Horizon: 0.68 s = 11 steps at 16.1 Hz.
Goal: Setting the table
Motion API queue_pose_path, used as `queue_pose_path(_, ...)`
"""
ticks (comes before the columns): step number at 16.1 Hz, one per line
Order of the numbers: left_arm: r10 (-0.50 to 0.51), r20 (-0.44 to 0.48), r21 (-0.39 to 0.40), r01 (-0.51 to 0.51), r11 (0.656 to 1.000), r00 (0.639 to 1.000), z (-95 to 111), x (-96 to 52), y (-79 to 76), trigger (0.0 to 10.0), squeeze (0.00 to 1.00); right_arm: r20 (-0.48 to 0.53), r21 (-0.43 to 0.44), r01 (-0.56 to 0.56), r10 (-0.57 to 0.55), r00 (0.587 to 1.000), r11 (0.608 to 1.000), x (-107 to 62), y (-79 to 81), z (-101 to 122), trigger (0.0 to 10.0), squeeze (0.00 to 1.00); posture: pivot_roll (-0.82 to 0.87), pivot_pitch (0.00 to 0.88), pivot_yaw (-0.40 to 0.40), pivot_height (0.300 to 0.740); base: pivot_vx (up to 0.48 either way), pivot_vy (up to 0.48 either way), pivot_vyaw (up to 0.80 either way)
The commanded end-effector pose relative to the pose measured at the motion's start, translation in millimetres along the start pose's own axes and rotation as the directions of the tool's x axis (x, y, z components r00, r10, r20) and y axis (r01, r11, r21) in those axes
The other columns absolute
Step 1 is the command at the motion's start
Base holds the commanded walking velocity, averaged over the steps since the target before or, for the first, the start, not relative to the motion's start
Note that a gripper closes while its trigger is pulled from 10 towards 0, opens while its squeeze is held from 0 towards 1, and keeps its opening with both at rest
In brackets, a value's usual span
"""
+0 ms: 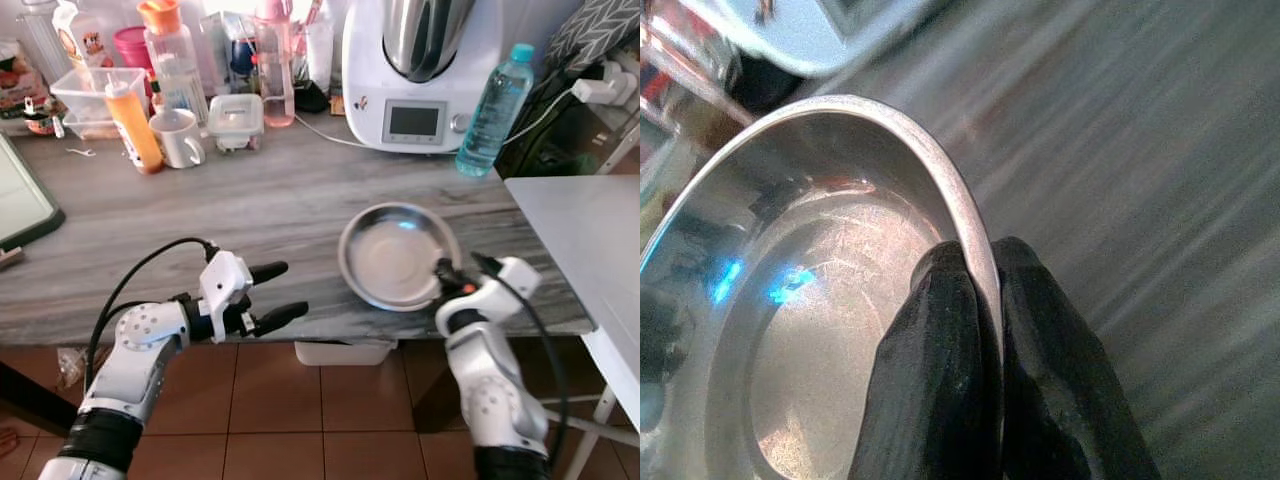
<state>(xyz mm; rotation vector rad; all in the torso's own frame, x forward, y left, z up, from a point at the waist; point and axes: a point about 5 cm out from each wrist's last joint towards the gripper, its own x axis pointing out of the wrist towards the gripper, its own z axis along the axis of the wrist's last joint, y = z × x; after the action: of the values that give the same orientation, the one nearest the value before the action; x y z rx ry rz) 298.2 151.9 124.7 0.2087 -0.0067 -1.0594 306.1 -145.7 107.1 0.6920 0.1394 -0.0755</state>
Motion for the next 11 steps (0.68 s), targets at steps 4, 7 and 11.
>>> queue_pose_path(4,-0.032,-0.001,0.002,0.032,0.999,0.999,0,2.0,-7.4,10.0,0.00,-0.100,0.069,-0.027,0.034,0.994,0.997,2.8,17.9,-25,10.0,0.00,0.15,0.097,-0.004,0.740,0.000,0.000,0.00)
queue_pose_path(7,-0.029,0.002,-0.004,0.029,1.000,1.000,1,2.1,-8.6,10.0,0.00,-0.157,0.065,0.007,0.003,0.988,0.998,7.1,20.7,-33,10.0,0.00,0.15,0.101,-0.007,0.740,0.000,0.000,0.00)
queue_pose_path(11,-0.034,0.001,-0.005,0.034,0.999,0.999,0,2.2,-9.1,10.0,0.00,-0.208,0.054,0.090,-0.077,0.975,0.994,11.9,17.8,-34,10.0,0.00,0.14,0.104,-0.002,0.740,0.000,0.000,0.00)
